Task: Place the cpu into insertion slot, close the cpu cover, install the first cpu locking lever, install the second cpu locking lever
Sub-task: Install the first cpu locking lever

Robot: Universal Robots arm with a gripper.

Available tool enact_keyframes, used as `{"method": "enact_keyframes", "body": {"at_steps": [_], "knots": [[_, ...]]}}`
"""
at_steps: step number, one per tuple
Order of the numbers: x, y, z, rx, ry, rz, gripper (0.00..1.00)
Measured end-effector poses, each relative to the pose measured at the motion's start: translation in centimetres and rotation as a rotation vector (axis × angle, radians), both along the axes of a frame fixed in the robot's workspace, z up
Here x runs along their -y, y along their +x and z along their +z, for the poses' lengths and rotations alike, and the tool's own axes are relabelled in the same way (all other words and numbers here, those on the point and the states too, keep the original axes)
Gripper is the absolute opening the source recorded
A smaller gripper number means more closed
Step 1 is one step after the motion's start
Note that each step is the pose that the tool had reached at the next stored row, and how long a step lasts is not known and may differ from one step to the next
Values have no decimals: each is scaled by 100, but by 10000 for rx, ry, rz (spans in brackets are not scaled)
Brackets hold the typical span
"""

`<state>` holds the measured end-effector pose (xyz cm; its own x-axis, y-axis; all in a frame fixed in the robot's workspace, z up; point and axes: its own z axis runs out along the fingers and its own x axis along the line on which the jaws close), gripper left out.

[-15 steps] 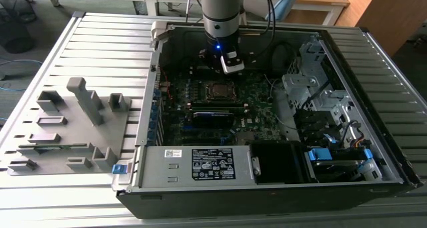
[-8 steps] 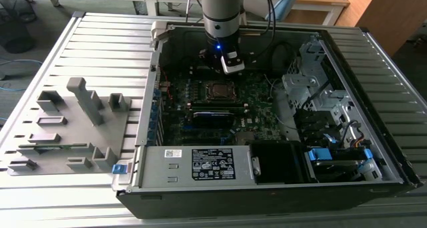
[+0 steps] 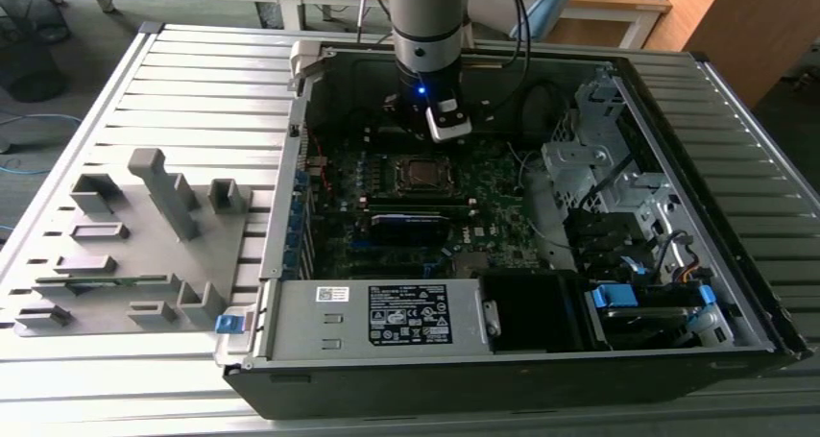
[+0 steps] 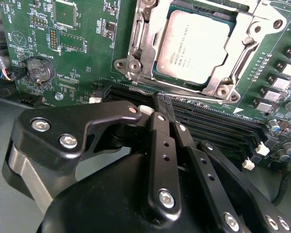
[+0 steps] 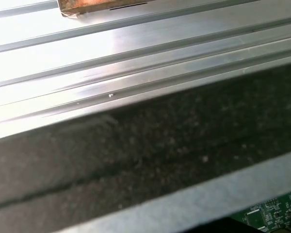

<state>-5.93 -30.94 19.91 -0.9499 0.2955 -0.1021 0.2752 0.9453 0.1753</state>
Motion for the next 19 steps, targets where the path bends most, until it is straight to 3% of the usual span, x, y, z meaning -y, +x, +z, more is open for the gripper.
{"method": "enact_keyframes", "body": {"at_steps": [11,19], "knots": [[56,3,-13,4,-1,1,10],[64,3,-34,38,-7,2,10]]}}
